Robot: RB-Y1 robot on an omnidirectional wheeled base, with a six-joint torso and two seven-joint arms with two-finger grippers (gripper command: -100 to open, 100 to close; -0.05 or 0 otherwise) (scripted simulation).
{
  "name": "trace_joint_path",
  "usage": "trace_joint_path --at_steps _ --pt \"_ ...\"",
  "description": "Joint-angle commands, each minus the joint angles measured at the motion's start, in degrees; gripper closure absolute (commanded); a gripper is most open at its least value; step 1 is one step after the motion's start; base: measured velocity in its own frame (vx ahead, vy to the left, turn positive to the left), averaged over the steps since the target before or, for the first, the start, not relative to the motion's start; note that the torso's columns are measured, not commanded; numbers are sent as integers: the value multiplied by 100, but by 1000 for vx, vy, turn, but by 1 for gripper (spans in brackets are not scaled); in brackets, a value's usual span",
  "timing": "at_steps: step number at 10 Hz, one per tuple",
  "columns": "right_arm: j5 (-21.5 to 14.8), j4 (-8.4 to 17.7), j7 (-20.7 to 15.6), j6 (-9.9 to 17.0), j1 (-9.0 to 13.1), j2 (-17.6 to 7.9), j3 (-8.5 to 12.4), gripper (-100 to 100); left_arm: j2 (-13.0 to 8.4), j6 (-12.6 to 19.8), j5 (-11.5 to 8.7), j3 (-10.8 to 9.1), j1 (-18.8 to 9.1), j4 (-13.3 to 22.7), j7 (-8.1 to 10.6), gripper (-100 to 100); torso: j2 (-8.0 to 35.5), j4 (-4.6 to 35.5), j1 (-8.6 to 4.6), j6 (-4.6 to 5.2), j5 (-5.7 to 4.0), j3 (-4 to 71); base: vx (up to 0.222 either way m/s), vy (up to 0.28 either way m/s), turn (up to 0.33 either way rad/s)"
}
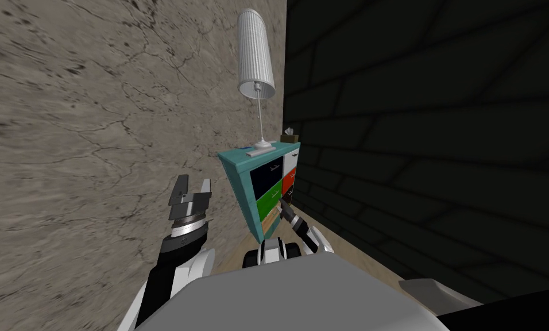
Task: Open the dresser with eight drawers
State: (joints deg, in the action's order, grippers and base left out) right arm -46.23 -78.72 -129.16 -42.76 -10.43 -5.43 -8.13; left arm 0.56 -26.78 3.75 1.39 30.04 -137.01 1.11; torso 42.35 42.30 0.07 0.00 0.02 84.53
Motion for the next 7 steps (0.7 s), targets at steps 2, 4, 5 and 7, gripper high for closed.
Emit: trace_joint_path --at_steps 2,4,5,7 --pt "-163 179 -457 -3 69 424 -81 -100 0 0 0 0 0 0 0 0 -6 -2 -5 0 -2 4 -1 2 -6" --pt "-220 261 -618 -19 98 726 -103 -100 0 0 0 0 0 0 0 0 -8 -2 -6 0 -2 5 0 0 0" --pt "-231 277 -649 -22 104 811 -107 -100 0 0 0 0 0 0 0 0 -7 -2 -8 0 -2 5 0 0 0" --pt "-254 210 -536 139 208 754 -125 -100 0 0 0 0 0 0 0 0 -6 -2 -9 1 -2 4 0 3 0"
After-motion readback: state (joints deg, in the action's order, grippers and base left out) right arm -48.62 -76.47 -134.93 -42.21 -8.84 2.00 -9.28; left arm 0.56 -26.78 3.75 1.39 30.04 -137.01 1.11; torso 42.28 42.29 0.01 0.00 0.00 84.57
